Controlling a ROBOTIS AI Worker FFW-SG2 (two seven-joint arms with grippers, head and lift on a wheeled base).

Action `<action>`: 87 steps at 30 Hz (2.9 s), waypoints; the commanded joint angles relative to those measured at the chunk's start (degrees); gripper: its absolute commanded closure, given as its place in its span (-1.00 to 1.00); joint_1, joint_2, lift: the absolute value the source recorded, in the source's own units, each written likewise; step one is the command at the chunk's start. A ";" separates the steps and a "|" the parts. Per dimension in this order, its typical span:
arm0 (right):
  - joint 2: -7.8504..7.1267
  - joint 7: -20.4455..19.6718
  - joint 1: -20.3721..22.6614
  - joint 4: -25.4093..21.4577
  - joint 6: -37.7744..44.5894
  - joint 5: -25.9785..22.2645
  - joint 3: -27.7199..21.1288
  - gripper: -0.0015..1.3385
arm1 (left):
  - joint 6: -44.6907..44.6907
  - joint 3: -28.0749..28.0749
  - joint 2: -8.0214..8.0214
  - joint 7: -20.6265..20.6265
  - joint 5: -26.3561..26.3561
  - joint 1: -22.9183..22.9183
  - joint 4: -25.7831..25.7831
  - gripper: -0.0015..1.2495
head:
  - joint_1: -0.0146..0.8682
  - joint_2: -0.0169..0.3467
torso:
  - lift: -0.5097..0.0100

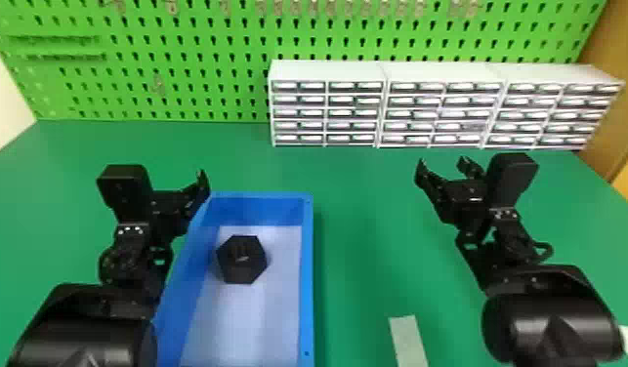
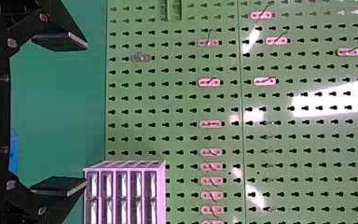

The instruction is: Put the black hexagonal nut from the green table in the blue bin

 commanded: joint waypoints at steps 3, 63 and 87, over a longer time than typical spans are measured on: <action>-0.01 0.00 -0.03 -0.04 0.00 0.00 -0.02 -0.31 | 0.00 -0.10 0.00 0.00 -0.09 0.09 0.09 -0.61 | 0.59 -0.63 | 0.59; -0.27 0.00 0.24 -0.04 0.36 -0.27 -0.46 -0.31 | 0.97 -0.45 -0.09 0.09 0.35 -0.09 0.09 -0.60 | 0.59 -0.63 | 0.59; -0.27 0.00 0.24 -0.04 0.53 -0.27 -0.37 -0.31 | 1.06 -0.45 -0.09 0.00 0.17 -0.09 0.09 -0.60 | 0.59 -0.63 | 0.59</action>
